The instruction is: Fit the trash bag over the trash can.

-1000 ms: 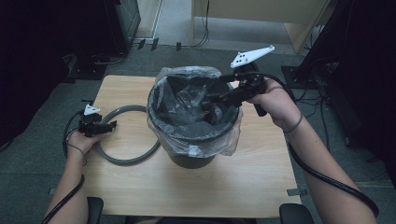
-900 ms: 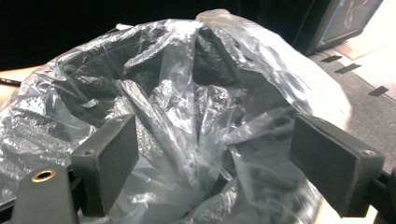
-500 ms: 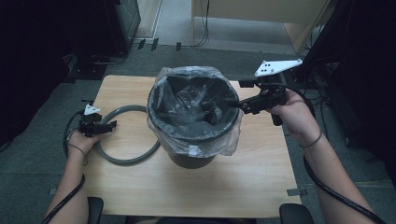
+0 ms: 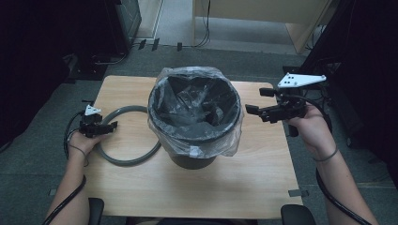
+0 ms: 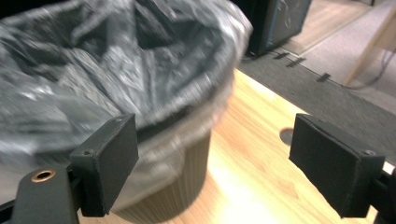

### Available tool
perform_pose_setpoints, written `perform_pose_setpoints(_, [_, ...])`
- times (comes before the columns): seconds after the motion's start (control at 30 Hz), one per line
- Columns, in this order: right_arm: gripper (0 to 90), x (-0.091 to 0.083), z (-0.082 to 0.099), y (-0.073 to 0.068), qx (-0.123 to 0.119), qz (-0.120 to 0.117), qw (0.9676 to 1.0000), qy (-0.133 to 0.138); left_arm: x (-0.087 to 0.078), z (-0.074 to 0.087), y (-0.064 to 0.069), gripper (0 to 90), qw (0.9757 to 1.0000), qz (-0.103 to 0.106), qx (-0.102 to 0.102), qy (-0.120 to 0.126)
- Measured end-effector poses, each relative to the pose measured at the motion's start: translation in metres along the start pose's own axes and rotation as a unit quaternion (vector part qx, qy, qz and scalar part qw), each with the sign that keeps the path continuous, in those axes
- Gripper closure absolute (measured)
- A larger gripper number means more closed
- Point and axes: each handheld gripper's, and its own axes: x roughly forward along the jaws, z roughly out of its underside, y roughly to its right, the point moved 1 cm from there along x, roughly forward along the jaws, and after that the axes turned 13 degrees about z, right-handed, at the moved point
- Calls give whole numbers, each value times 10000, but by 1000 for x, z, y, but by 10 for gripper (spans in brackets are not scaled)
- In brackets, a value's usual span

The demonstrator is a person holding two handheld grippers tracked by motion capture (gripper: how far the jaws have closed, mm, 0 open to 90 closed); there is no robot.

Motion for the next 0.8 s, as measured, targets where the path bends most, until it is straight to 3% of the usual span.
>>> perform_pose_setpoints(0.17, [152,9,26,8,251,80,9996,-58,0,0,0,213,10000,3,1,1])
perform_pose_setpoints(0.3, [152,19,42,7,279,258,9993,-56,0,0,0,229,10000,22,21,14])
perform_pose_setpoints(0.4, [152,28,51,4,368,178,9992,-45,0,0,0,232,10000,22,35,1])
perform_pose_setpoints(0.53, [152,44,65,1,236,240,9992,-193,0,0,0,238,10000,17,22,8])
perform_pose_setpoints(0.8, [152,73,96,-3,372,193,9984,-382,-1,0,0,246,10000,4,15,13])
